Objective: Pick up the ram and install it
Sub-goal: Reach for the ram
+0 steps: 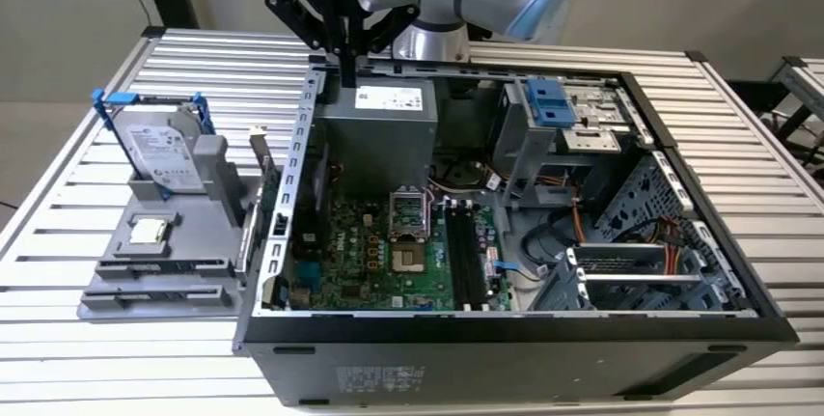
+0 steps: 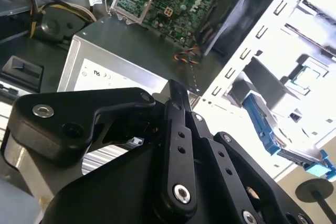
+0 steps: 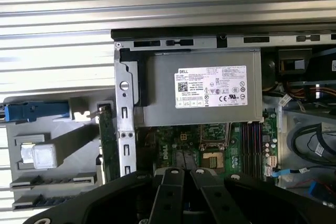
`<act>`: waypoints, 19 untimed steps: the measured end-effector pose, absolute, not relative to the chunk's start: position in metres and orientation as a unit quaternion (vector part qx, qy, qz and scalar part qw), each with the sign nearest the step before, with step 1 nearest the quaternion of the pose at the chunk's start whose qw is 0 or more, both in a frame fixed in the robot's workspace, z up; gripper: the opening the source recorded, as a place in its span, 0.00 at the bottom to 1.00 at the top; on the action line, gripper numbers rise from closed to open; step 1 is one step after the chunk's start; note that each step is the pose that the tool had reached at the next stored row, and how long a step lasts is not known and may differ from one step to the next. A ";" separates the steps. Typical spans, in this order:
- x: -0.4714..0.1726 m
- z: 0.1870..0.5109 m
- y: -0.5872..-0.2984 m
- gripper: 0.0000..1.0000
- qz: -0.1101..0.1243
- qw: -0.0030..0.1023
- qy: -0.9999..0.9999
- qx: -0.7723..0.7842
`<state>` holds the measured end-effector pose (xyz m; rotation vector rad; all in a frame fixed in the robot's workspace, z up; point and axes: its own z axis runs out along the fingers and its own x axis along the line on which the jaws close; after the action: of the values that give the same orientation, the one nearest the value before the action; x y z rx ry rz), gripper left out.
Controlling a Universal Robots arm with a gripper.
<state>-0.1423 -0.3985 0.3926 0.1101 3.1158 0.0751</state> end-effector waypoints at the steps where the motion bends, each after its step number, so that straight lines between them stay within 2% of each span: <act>1: -0.144 0.393 -0.399 0.00 0.024 0.012 0.999 0.035; 19: -0.168 0.393 -0.399 0.00 0.024 0.011 0.999 0.034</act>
<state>-0.1683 -0.3985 0.3926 0.1064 3.1160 0.0752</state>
